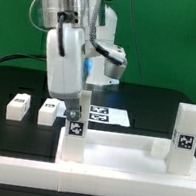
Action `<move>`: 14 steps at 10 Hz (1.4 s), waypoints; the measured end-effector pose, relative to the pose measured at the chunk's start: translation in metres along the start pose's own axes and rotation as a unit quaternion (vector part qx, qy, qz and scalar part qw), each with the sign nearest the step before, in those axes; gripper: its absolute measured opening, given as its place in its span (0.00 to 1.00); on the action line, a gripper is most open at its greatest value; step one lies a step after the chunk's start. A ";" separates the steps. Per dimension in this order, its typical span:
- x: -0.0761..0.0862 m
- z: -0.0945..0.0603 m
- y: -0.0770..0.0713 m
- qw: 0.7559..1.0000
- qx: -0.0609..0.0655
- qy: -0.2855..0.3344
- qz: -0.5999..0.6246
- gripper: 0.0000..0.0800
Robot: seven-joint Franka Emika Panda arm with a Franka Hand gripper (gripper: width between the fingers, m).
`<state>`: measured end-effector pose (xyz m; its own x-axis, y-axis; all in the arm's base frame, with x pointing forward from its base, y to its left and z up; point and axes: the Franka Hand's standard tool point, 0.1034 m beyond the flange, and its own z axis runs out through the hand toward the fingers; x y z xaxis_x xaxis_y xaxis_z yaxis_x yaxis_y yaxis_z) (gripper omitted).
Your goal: Assemble desk
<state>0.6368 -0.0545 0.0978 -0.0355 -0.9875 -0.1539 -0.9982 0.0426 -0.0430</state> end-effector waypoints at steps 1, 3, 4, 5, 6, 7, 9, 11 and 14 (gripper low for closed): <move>-0.003 -0.001 -0.001 0.997 0.006 0.007 -0.081 0.62; -0.013 -0.004 -0.003 0.962 0.003 0.011 -0.274 0.77; -0.017 -0.005 -0.004 0.939 0.003 0.009 -0.343 0.80; -0.016 -0.004 -0.004 0.930 0.003 0.010 -0.367 0.80; -0.015 -0.004 -0.004 0.918 0.002 0.010 -0.397 0.81; -0.015 -0.004 -0.004 0.896 0.001 0.011 -0.445 0.81; -0.014 -0.001 -0.004 0.812 -0.005 0.026 -0.583 0.81; -0.012 0.000 -0.004 0.720 -0.012 0.026 -0.693 0.81; -0.012 0.000 -0.003 0.734 -0.012 0.026 -0.679 0.69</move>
Offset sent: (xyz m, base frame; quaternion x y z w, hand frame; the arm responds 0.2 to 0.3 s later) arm 0.0004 0.0235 0.0118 -0.0094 -0.0255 -0.3556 0.9342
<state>0.6405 -0.0431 0.0997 0.9912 -0.1215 0.0522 -0.1156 -0.9878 -0.1042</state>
